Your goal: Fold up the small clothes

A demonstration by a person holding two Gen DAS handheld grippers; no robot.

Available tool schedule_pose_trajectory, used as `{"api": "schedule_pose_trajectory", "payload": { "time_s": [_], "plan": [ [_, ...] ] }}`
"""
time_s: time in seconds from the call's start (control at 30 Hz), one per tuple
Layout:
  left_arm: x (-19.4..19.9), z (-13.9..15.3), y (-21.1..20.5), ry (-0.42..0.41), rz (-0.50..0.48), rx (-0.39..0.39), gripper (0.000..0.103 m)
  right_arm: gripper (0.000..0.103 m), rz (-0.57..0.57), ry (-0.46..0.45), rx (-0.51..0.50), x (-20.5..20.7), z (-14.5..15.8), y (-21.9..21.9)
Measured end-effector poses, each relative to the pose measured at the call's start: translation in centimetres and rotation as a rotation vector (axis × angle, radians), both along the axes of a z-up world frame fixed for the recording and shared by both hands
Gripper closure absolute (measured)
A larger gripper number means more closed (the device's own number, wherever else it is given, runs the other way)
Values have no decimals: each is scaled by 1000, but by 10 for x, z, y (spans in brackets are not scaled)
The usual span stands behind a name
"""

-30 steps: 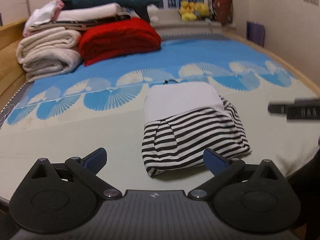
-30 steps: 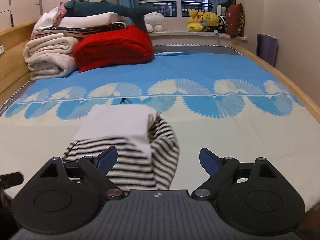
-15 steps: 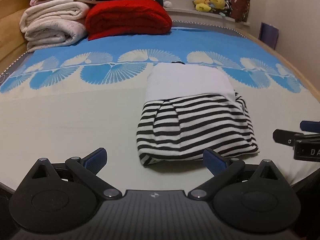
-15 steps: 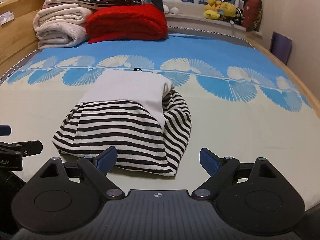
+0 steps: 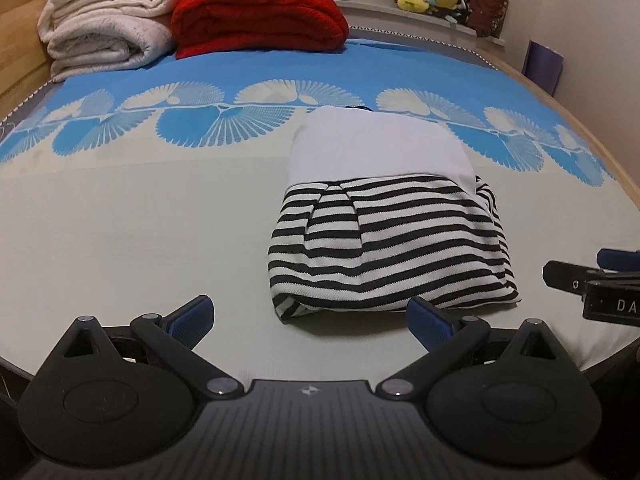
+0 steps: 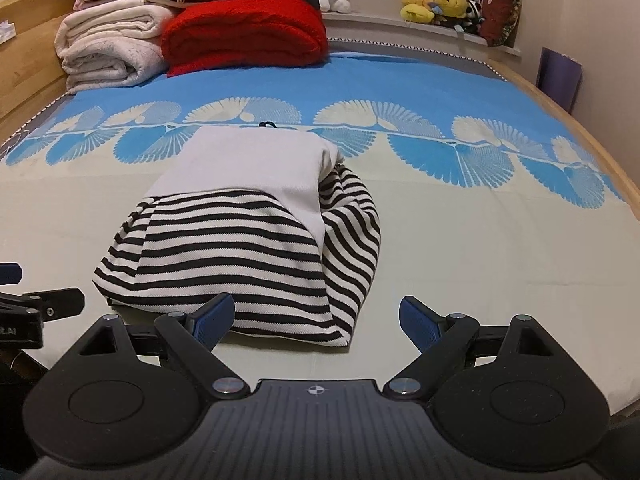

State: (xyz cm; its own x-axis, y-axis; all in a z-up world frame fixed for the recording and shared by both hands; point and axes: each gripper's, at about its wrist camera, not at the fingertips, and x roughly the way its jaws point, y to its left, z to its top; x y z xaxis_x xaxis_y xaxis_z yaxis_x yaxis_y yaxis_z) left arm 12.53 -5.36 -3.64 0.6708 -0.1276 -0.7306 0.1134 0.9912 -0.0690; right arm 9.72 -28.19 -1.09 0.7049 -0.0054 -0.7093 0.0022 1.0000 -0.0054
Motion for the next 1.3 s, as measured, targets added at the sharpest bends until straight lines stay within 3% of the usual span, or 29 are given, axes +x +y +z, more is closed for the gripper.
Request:
{"api": "schedule_pose_trajectory", "payload": {
  "time_s": [1.3],
  "plan": [
    [2,-2,1,32,2,-25,1,13,39,20,-21,0,-4,7]
  ]
}}
